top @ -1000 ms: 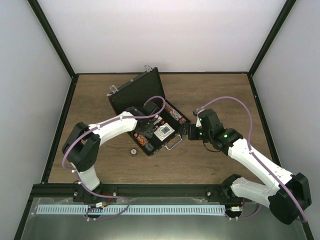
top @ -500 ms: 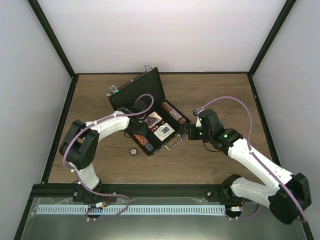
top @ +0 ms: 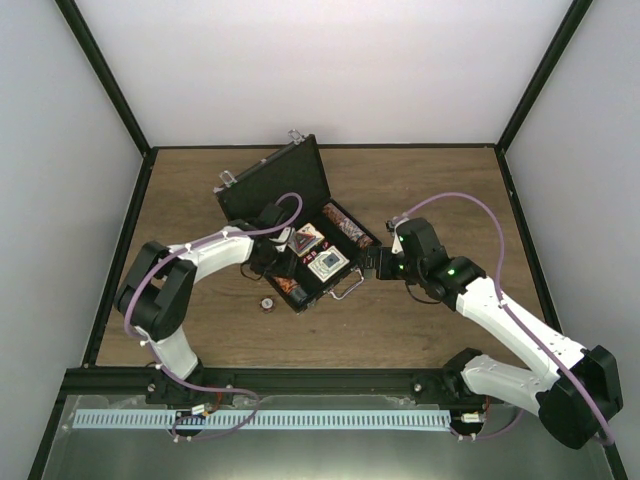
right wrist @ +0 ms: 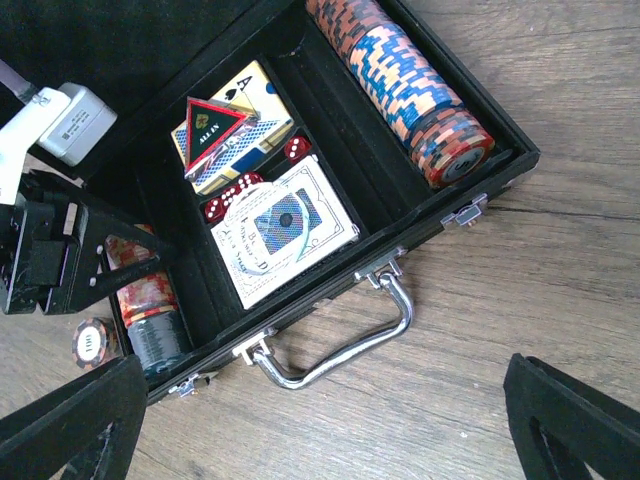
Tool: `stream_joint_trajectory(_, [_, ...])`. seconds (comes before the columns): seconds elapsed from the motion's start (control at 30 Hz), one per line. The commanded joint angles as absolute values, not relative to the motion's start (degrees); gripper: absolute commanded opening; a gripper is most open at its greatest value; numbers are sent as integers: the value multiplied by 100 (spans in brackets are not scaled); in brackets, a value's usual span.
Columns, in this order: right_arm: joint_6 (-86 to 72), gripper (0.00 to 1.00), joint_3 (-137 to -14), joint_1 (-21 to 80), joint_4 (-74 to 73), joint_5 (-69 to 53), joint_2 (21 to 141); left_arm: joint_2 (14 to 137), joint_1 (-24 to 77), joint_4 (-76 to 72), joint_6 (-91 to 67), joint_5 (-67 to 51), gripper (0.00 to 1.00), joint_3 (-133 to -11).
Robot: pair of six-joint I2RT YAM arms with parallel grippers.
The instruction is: Pack up texas hold em set
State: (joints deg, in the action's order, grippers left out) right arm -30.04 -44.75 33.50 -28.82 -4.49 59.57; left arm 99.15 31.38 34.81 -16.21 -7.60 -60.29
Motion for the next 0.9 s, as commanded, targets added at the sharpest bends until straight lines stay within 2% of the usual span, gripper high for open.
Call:
stream_joint_trajectory(0.0, [-3018,100,-4560,3312,-2752,-464,5941,9888,3164,3483,-1446,-1375,57,-5834])
stream_joint_trajectory(0.3, [-3033,100,-4579,3317,-2732,-506,5967,9901,3267,3455,-1611,-1870,57,-5665])
stream_joint_trajectory(0.47, [-3026,100,-4588,3313,-2765,-465,5933,9793,3272,3606,-1675,-1390,58,-5684])
stream_joint_trajectory(0.73, [-2991,100,-4698,3312,-2874,-395,5889,9441,3264,3786,-1788,-585,72,-6047])
stream_joint_trajectory(0.87, [-2969,100,-4689,3310,-2883,-387,5763,9166,3261,3510,-1684,-1026,77,-5880])
